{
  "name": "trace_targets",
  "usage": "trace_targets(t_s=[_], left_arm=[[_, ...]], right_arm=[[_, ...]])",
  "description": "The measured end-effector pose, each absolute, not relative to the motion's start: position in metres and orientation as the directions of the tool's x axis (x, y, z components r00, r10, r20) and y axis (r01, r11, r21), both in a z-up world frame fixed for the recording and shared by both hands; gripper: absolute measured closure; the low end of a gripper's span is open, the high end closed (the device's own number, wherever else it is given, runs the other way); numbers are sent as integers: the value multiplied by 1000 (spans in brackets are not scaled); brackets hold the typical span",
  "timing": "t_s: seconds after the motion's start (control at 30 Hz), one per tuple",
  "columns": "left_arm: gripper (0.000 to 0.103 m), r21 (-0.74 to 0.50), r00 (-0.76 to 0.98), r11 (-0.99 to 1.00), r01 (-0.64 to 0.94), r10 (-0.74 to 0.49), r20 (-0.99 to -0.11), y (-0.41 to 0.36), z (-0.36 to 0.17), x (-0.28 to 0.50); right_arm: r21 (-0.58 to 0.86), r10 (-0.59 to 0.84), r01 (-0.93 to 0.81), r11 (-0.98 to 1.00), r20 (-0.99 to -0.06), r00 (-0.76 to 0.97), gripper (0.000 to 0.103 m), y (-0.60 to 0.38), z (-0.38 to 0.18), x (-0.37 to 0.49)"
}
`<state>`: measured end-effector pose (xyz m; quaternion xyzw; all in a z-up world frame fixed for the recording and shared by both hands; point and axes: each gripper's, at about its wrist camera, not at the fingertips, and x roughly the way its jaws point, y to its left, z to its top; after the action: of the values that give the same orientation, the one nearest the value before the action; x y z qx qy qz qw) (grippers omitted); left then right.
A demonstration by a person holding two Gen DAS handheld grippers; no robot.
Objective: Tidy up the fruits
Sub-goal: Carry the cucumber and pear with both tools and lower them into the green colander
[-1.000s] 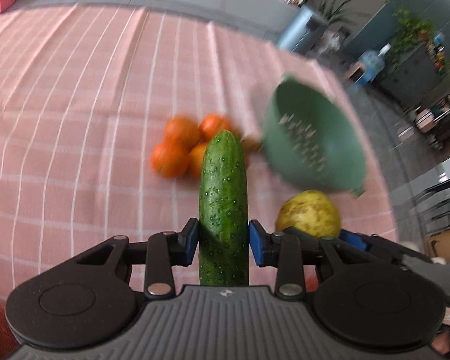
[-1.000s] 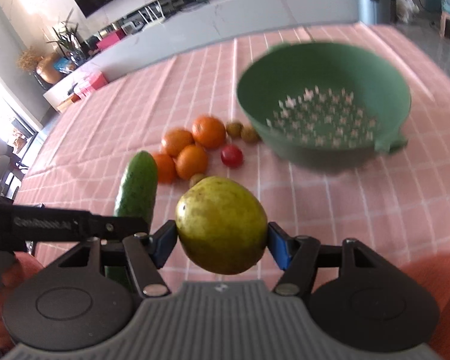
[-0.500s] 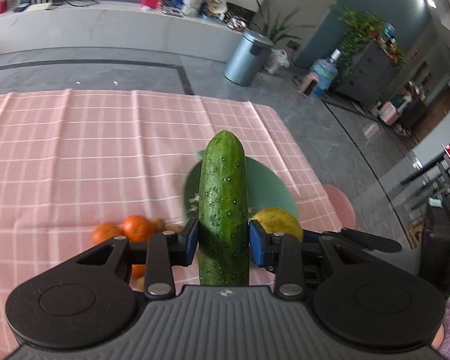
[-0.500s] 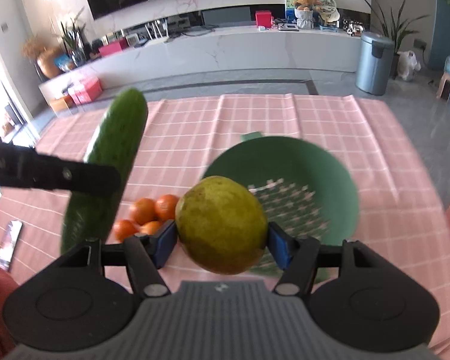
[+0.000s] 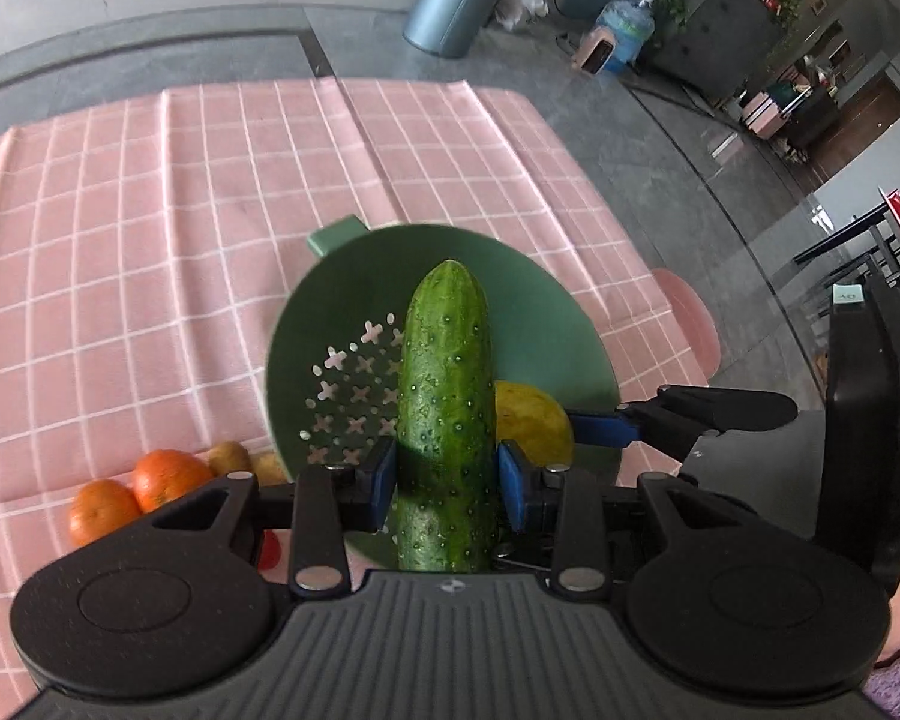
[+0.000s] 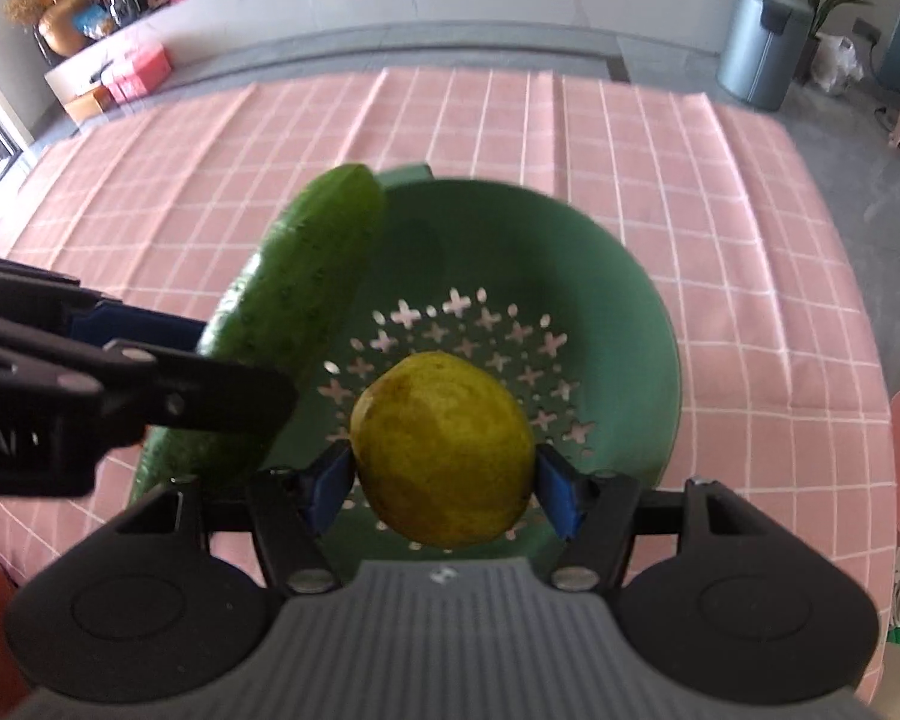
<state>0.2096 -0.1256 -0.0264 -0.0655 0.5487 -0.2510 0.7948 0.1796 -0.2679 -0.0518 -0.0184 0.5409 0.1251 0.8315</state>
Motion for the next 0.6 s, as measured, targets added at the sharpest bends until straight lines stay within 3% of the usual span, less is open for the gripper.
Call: trace_targets(t_s=[0.6], left_arm=[[63, -290, 220, 900, 326, -370, -902, -142, -66, 232]], right_arm=[[-18, 98, -319, 948, -934, 343, 41, -251, -87, 199]])
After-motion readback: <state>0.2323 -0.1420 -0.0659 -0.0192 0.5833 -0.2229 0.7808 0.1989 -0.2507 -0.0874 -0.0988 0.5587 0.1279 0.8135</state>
